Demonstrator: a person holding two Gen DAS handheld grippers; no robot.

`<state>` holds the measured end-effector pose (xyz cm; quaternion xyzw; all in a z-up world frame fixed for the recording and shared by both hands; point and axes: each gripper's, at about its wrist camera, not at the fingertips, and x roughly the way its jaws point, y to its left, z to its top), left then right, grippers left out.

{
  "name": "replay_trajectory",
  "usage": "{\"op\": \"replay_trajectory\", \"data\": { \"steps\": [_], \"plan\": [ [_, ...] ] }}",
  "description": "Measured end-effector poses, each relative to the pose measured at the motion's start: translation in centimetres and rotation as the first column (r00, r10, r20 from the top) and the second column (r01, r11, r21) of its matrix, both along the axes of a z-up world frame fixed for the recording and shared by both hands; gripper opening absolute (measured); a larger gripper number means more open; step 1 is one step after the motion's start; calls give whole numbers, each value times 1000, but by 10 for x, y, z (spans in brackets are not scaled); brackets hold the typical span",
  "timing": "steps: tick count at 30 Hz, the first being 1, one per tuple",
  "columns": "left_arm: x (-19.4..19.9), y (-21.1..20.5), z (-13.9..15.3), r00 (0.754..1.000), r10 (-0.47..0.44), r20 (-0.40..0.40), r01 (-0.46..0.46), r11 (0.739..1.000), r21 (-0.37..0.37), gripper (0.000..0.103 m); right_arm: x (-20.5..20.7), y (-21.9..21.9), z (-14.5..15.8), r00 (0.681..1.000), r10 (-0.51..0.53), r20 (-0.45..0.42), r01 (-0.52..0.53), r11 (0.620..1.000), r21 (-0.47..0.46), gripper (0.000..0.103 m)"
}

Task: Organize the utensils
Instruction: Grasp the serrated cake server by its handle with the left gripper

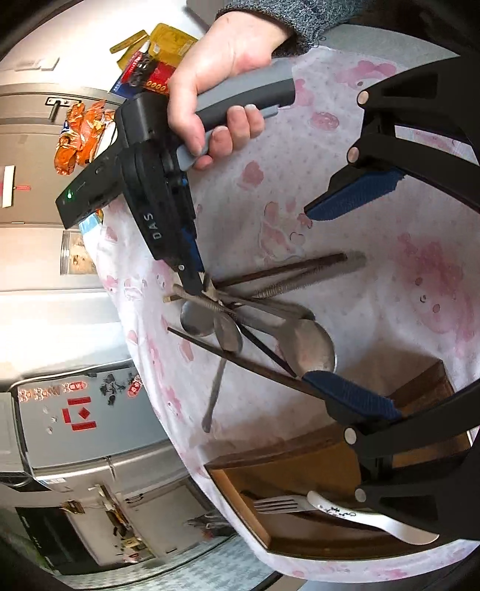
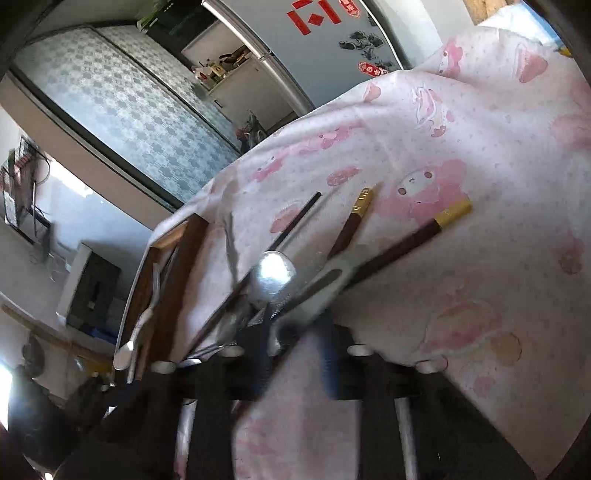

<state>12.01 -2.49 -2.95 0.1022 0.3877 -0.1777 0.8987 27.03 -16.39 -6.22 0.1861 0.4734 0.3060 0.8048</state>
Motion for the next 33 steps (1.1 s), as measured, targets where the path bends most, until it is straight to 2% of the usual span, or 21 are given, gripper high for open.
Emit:
{"op": "replay_trajectory", "data": {
  "steps": [9,11,13,15,17,18,19,20,27,33],
  "plan": [
    [17,-28,-2,1000,-14,0,14,1000,3,85,-27,-28,34,995,6,96,-8,1000,21,10],
    [24,-38,-4,1000,-25,-10,25,1000,-3,74,-35,-36,42,994,7,109,-11,999,40,7],
    [33,-49,-9,999,-32,-41,31,999,-12,55,-39,-41,46,994,12,110,-18,998,53,6],
    [40,-57,-14,997,-37,-69,35,999,-27,54,-42,-42,49,994,16,106,-23,998,65,5],
    [46,-64,-18,995,-54,-87,50,998,-45,42,-44,-44,51,995,20,101,-28,996,83,4],
    [48,-67,-19,994,-59,-96,55,997,-52,33,-44,-45,52,995,19,99,-28,995,91,4],
    [49,-69,-20,993,-68,-101,61,996,-69,19,-45,-46,53,995,16,98,-26,995,95,3],
    [49,-71,-20,992,-73,-100,66,995,-77,9,-45,-47,55,995,14,100,-24,995,97,3],
    [38,-59,7,998,-40,-49,37,997,-71,9,-50,-38,76,993,30,119,-44,992,119,4],
    [14,-10,31,999,50,-13,-50,998,-36,9,-52,31,90,984,117,137,-137,980,145,5]
  ]
}}
